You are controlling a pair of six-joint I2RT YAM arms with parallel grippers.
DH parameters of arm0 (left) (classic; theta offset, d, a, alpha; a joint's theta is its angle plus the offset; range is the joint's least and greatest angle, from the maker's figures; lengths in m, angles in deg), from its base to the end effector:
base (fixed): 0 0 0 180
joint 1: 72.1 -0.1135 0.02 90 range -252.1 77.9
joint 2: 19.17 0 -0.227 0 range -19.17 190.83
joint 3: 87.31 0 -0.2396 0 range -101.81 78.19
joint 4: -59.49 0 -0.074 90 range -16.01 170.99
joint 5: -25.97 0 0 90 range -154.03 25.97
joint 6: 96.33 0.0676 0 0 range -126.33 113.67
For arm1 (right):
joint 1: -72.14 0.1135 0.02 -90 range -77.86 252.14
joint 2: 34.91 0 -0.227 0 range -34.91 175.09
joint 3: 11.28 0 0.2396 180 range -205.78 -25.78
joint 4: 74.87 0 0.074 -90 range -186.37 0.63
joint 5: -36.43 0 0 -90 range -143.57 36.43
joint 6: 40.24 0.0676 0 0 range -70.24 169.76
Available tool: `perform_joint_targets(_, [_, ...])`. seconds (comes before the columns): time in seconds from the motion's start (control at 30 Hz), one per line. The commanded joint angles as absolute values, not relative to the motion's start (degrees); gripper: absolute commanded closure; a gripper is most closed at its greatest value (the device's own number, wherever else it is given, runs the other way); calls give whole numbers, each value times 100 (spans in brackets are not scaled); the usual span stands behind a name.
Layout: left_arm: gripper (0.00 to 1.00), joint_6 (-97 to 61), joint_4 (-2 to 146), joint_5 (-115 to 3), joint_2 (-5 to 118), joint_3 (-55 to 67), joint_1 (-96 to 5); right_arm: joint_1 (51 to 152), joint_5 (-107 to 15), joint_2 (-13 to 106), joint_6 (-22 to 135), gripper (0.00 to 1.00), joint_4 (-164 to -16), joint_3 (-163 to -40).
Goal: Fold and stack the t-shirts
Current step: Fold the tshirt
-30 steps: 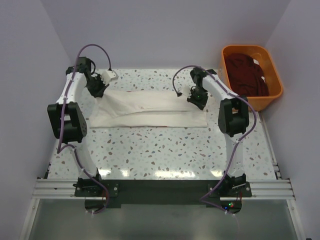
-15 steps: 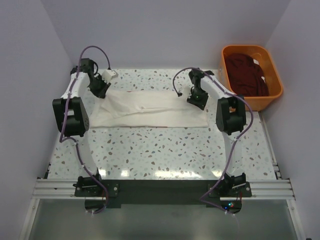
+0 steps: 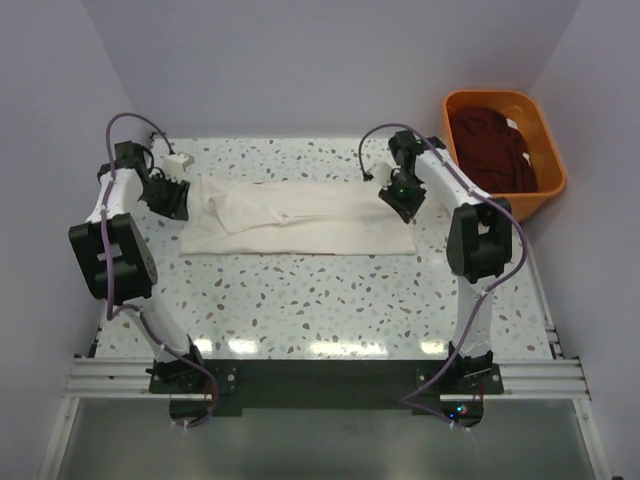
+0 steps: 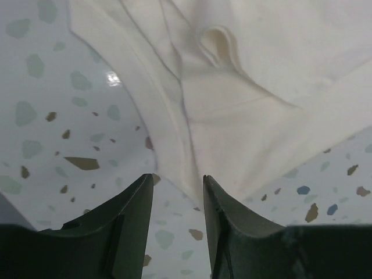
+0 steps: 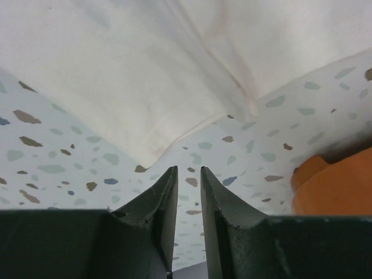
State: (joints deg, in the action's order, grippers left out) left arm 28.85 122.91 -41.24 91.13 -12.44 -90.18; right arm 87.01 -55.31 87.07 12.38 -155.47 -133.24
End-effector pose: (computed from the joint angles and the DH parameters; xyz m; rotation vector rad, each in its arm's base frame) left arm 0.3762 0.0953 0.1779 0.4888 2.5788 -0.2503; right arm 0.3899 0.1014 0.1663 -1.3113 2.6822 -0.0923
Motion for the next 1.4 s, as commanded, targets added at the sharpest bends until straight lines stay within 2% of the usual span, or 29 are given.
perform_joint_targets(0.0, [56, 2865, 12163, -3609, 8683, -463, -8862, 8822, -4857, 8524, 1733, 75, -15687, -12880])
perform_joint_targets(0.17, [62, 2655, 11777, -3669, 8780, 180, -8862, 8866, -4838, 8752, 1926, 81, -15186, -12510])
perform_joint_targets(0.37, [71, 2321, 11337, -4030, 9008, 682, -8871, 8857, -5110, 8963, 1891, 83, -14721, -12079])
perform_joint_targets(0.53, [76, 2276, 11222, -4399, 8877, 1077, -8862, 8857, -5462, 8859, 1637, 84, -14474, -11473])
perform_joint_targets(0.67, [77, 2399, 11520, -4120, 8535, 1140, -8862, 8831, -5647, 8534, 1382, 85, -14499, -11226])
perform_joint_targets(0.8, [68, 2382, 11837, -3293, 8051, 798, -8871, 8840, -5200, 8226, 1284, 81, -14903, -11910])
perform_joint_targets(0.97, [59, 2040, 11505, -2669, 8084, 33, -8862, 9181, -3899, 8164, 1443, 73, -15353, -13385])
perform_joint_targets(1.17, [58, 1513, 11565, -2317, 8946, -925, -8862, 10157, -3415, 8611, 2013, 66, -14782, -14565])
perform_joint_targets(1.37, [60, 888, 11424, -2342, 9035, -751, -8871, 11203, -3791, 9358, 2269, 64, -13553, -15277])
